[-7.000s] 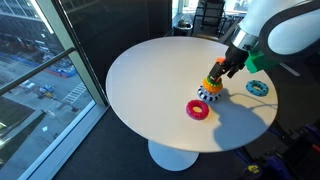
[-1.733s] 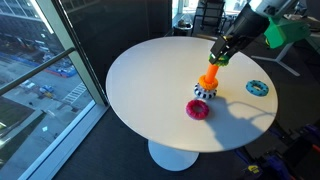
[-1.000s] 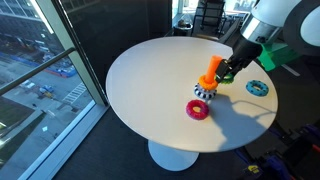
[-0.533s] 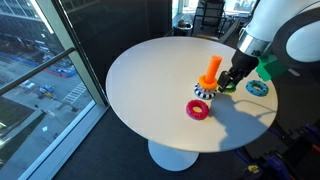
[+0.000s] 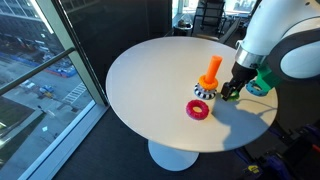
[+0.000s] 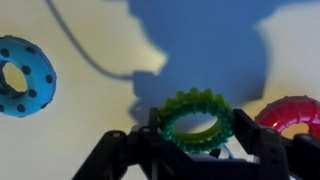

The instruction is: Remove the green and the light green rings from the rings stacking stand at the same time and put them on the table

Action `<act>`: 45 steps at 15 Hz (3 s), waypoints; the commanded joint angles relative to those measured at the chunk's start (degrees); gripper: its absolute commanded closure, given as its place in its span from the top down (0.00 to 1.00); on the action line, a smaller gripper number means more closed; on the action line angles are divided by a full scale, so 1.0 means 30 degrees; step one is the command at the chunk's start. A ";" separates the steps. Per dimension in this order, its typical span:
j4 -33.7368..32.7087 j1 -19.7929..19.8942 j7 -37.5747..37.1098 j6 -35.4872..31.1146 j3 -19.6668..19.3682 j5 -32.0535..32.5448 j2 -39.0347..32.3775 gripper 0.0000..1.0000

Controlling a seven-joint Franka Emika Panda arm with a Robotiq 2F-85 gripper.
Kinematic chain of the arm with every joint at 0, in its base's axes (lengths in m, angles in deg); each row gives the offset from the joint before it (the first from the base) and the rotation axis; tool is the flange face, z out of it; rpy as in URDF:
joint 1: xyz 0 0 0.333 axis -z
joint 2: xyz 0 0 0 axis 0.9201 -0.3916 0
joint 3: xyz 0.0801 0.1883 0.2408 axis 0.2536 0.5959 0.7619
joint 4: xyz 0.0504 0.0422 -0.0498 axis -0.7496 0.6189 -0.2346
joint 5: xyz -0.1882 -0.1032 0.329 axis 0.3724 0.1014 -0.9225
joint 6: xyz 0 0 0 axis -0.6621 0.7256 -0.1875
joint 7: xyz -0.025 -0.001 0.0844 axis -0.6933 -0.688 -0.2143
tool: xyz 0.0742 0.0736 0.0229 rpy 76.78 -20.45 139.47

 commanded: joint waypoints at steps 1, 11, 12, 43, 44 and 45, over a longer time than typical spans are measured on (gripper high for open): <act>-0.0065 -0.0089 -0.0580 -0.0142 -0.0426 0.1336 -0.0818 0.49; 0.0108 -0.0680 -0.0982 -0.0596 -0.1408 0.3060 -0.2375 0.95; 0.0100 -0.0721 -0.0922 -0.0588 -0.1456 0.3050 -0.2406 1.00; -0.4064 -0.0103 0.4256 1.2166 0.0052 -0.3784 0.6499 1.00; -0.4051 -0.0077 0.4282 1.2134 0.0039 -0.3837 0.6699 1.00; -0.4043 -0.0055 0.4296 1.2111 0.0025 -0.3883 0.6886 1.00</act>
